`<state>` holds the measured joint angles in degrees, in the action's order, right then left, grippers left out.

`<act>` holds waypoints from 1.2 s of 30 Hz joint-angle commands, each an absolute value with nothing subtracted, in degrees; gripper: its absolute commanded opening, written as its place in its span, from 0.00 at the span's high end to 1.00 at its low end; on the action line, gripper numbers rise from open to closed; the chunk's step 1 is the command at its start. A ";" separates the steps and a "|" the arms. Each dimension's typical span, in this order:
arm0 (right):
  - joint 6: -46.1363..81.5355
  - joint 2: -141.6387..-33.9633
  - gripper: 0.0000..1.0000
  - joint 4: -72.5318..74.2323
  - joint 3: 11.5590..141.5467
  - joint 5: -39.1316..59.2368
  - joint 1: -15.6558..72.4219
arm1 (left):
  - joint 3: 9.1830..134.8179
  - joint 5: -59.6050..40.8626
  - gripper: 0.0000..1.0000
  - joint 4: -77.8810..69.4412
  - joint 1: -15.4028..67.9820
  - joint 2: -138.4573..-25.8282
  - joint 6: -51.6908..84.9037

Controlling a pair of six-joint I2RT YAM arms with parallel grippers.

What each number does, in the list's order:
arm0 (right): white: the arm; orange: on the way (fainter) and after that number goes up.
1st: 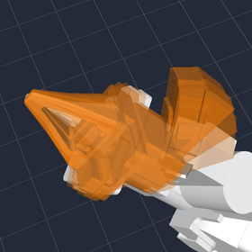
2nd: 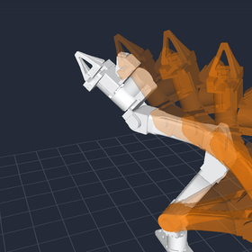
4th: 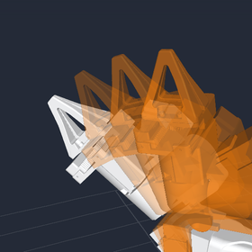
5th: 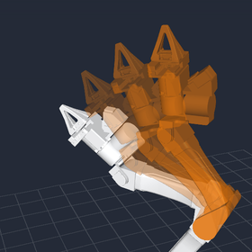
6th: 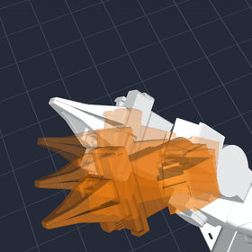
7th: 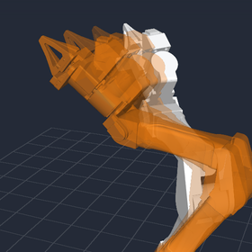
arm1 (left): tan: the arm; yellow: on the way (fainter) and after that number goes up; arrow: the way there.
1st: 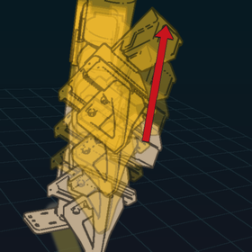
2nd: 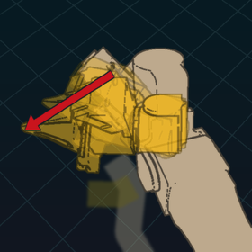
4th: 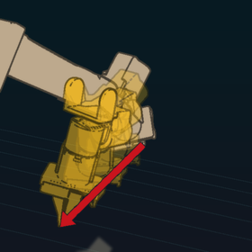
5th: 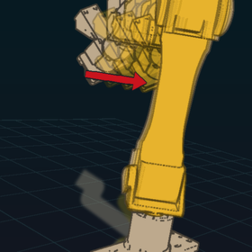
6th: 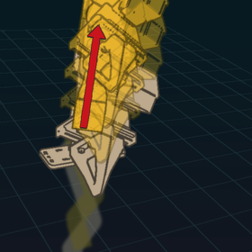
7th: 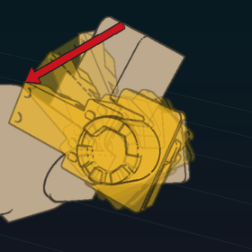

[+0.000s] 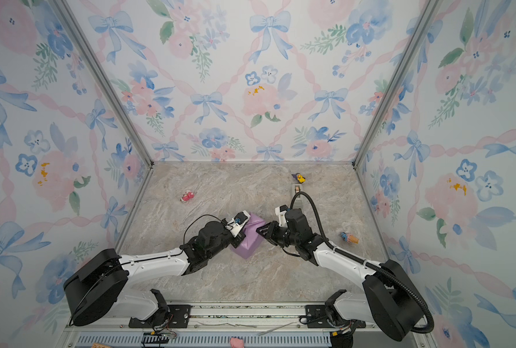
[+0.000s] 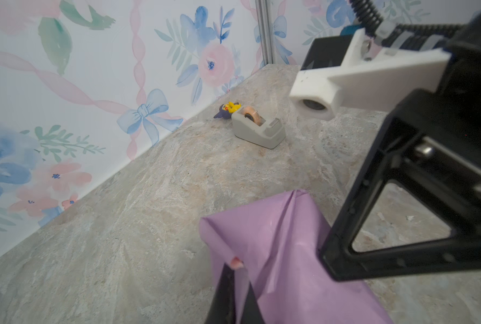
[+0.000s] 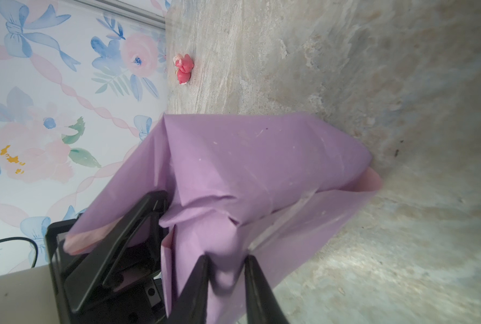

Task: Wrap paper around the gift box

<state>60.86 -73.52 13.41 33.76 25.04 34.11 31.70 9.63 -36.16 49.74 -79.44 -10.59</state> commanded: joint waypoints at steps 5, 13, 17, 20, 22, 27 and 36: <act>58.78 -75.03 0.69 13.11 36.02 25.64 33.22 | 31.73 4.06 0.84 -37.59 52.22 -79.67 -15.06; 60.59 -70.84 0.45 14.21 36.04 25.27 32.48 | 30.24 6.00 0.88 -37.61 52.32 -81.59 -15.42; 61.37 -66.70 0.36 8.42 37.34 22.88 31.91 | 29.96 6.68 0.89 -37.37 52.37 -82.44 -15.20; 62.91 -65.46 0.33 5.43 38.13 21.40 31.74 | 30.21 7.03 0.89 -37.12 52.38 -82.70 -15.41; 63.74 -65.85 0.32 4.03 38.85 21.49 31.73 | 30.33 7.10 0.89 -36.91 52.42 -82.78 -15.82; 64.49 -68.49 0.32 0.67 41.17 20.92 31.74 | 30.73 6.09 0.88 -36.30 52.71 -82.87 -16.58; 64.28 -73.72 0.32 1.09 43.77 23.27 31.30 | 31.53 -0.20 0.75 -34.19 52.87 -82.79 -12.87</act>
<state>64.05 -72.88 2.28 42.00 22.31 31.92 31.64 3.42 -38.96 52.25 -81.38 -14.63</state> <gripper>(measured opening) 0.681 0.244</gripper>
